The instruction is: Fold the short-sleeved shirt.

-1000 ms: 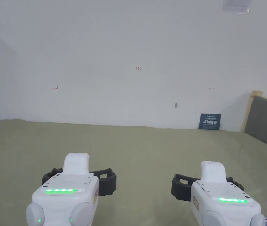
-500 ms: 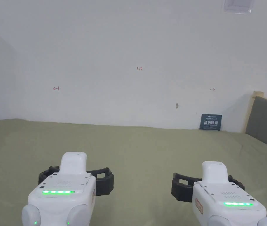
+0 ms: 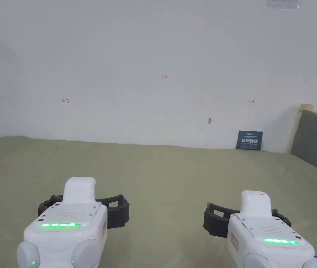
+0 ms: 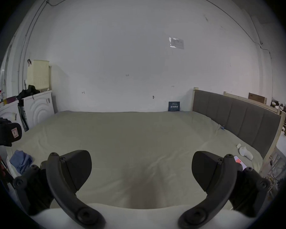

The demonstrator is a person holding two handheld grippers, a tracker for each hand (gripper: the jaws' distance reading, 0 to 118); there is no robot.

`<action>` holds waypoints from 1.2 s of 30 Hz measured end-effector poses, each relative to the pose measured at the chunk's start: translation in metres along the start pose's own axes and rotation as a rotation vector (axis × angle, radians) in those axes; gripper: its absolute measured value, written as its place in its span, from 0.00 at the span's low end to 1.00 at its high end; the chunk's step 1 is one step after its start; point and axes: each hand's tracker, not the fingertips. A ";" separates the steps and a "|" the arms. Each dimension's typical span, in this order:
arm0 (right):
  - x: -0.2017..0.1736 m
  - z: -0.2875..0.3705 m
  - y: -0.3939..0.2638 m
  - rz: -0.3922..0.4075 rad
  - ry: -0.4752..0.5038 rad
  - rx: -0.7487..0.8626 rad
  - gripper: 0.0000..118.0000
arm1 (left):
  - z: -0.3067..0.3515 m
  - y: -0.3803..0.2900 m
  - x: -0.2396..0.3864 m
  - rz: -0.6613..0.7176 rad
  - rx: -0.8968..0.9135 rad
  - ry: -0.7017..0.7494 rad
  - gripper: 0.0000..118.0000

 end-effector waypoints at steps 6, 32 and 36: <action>0.005 0.000 -0.002 -0.015 0.023 0.016 1.00 | 0.001 -0.001 0.002 -0.017 -0.004 0.002 1.00; 0.016 0.005 0.007 -0.011 0.077 0.082 1.00 | 0.004 -0.002 -0.007 0.013 -0.012 -0.003 1.00; 0.018 -0.001 0.007 -0.065 0.159 0.036 1.00 | 0.000 -0.005 -0.009 0.003 -0.013 0.001 1.00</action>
